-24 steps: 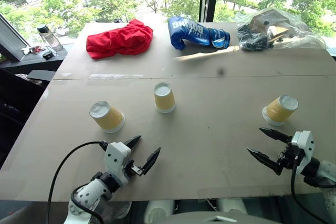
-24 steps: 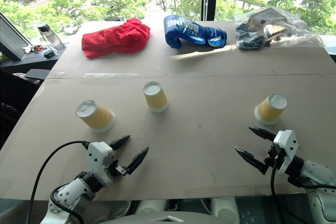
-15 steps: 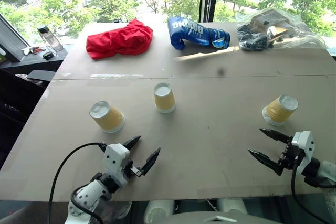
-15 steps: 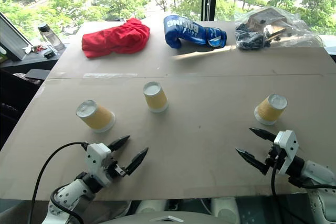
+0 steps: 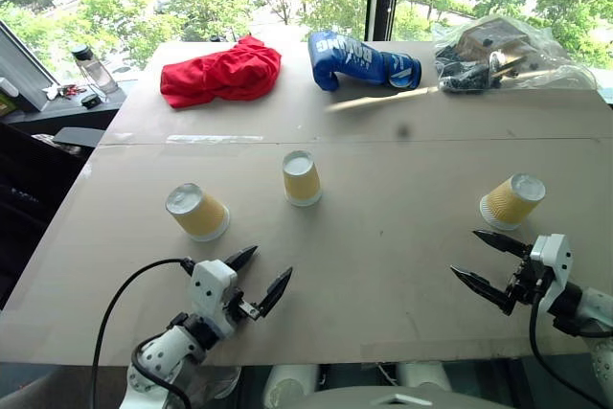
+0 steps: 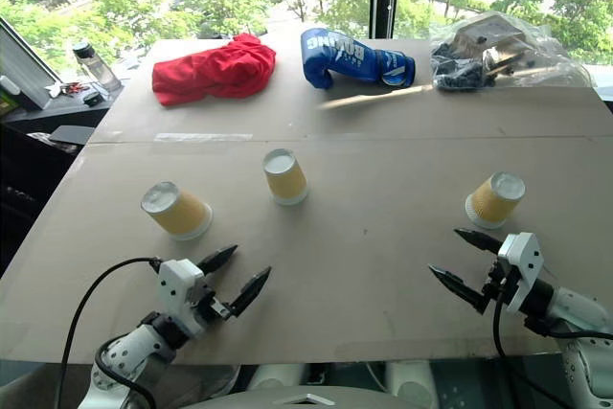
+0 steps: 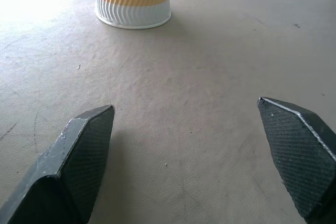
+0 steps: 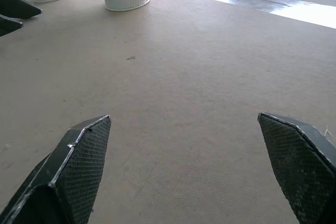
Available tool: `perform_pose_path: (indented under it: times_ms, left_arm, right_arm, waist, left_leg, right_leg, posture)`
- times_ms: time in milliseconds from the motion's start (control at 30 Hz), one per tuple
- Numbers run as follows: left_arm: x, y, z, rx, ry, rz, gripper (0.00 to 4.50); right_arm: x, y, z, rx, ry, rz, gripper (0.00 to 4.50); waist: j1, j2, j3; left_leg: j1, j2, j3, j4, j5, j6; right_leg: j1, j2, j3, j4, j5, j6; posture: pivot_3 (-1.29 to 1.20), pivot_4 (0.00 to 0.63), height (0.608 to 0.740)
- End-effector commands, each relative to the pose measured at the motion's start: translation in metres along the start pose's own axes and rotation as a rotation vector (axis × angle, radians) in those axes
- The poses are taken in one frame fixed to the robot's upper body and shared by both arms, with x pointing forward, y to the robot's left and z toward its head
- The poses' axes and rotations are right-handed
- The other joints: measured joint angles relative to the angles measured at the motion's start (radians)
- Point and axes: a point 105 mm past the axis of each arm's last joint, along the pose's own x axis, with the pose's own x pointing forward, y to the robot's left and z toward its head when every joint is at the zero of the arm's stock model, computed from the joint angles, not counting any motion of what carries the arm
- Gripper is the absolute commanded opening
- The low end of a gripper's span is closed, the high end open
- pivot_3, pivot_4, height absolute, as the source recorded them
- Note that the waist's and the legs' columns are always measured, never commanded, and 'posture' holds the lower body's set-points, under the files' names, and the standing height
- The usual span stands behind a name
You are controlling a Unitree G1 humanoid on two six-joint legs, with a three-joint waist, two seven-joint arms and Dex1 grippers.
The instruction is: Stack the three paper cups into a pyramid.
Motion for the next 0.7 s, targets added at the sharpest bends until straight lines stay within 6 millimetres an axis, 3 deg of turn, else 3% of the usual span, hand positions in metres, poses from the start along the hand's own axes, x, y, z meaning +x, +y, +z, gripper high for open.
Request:
perform_pose_path:
  times_ms: [33,700]
  left_arm:
    - [0.0000,0.0021,-0.0008,-0.003,0.016,0.012,4.50]
    - [-0.0017,0.0021,0.0052,0.021,-0.014,-0.035,4.50]
  right_arm:
    - [0.0013,0.0005,0.0071,-0.027,-0.018,0.005,4.42]
    - [0.0021,0.0000,0.0038,-0.025,-0.028,0.007,4.42]
  waist:
    - [0.000,0.000,0.000]
    - [0.000,-0.002,0.001]
  left_leg:
    - [0.000,0.000,0.000,0.000,0.000,0.000]
    - [-0.001,0.000,0.000,0.000,0.000,0.000]
  right_leg:
    - [0.000,0.000,0.000,0.000,0.000,0.000]
    - [0.000,0.000,0.000,0.000,0.000,-0.001]
  posture:
    - [0.00,0.150,0.740]
    - [0.00,0.150,0.740]
